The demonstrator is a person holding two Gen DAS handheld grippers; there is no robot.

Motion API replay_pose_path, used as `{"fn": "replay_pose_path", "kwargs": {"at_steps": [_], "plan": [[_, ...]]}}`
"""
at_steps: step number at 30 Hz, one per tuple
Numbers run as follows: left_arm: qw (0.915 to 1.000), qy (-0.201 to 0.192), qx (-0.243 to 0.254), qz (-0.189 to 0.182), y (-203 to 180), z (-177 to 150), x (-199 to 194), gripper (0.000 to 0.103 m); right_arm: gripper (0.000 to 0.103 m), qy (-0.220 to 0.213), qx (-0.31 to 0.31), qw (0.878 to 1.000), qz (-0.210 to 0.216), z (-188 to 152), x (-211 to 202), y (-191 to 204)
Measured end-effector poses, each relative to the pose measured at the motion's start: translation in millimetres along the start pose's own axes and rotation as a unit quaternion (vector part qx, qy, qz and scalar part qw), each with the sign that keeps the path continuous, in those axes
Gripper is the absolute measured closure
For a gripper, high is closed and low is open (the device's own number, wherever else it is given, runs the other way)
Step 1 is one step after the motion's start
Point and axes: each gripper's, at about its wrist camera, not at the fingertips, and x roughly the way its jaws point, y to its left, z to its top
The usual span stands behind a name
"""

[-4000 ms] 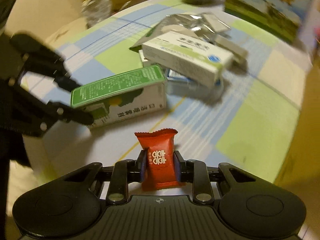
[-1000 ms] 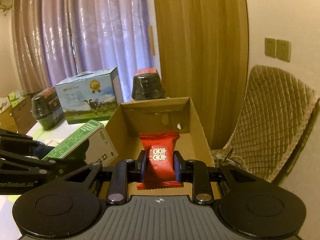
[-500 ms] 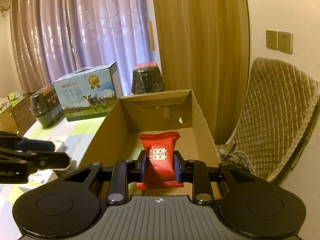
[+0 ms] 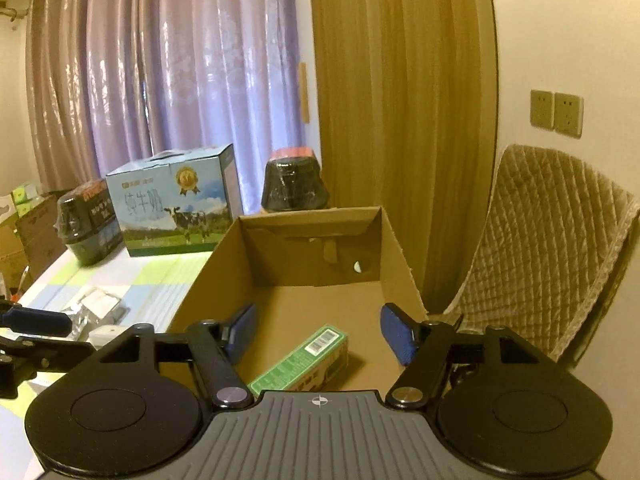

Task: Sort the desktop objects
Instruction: 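Carry both items to the cardboard box and open both tools to drop them, then move both tools back over the pile of items on the table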

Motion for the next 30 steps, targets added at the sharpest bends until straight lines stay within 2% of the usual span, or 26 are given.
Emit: {"fn": "replay_pose_path", "kwargs": {"at_steps": [3, 5, 8, 11, 14, 21, 30], "plan": [[1.0, 0.003, -0.007, 0.006, 8.2, -7.9, -6.3, 0.046, 0.034, 0.0, 0.0, 1.0, -0.003, -5.9, -9.6, 0.5], [0.9998, 0.002, -0.014, 0.011, 13.6, -13.6, -11.5, 0.043, 0.022, -0.003, 0.002, 1.0, -0.006, -11.0, -18.7, 3.8], [0.9996, 0.003, -0.022, 0.019, 21.6, -23.4, -21.2, 0.041, 0.009, -0.014, -0.012, 1.0, -0.001, -21.1, -35.9, 16.5], [0.9992, 0.002, -0.031, 0.026, 29.9, -33.5, -33.1, 0.036, 0.002, -0.022, -0.021, 0.999, 0.014, -33.5, -53.1, 32.9], [0.9987, 0.003, -0.037, 0.036, 38.3, -43.7, -46.4, 0.035, 0.002, -0.021, -0.026, 0.999, 0.028, -43.4, -65.9, 49.2], [0.9959, 0.007, -0.05, 0.075, 68.9, -73.9, -85.3, 0.024, 0.002, -0.015, -0.046, 0.996, 0.073, -62.0, -83.7, 89.9], [0.9914, 0.027, -0.036, 0.123, 115.8, -111.0, -121.6, 0.022, 0.002, 0.021, -0.084, 0.989, 0.12, -78.1, -81.8, 138.5]]}}
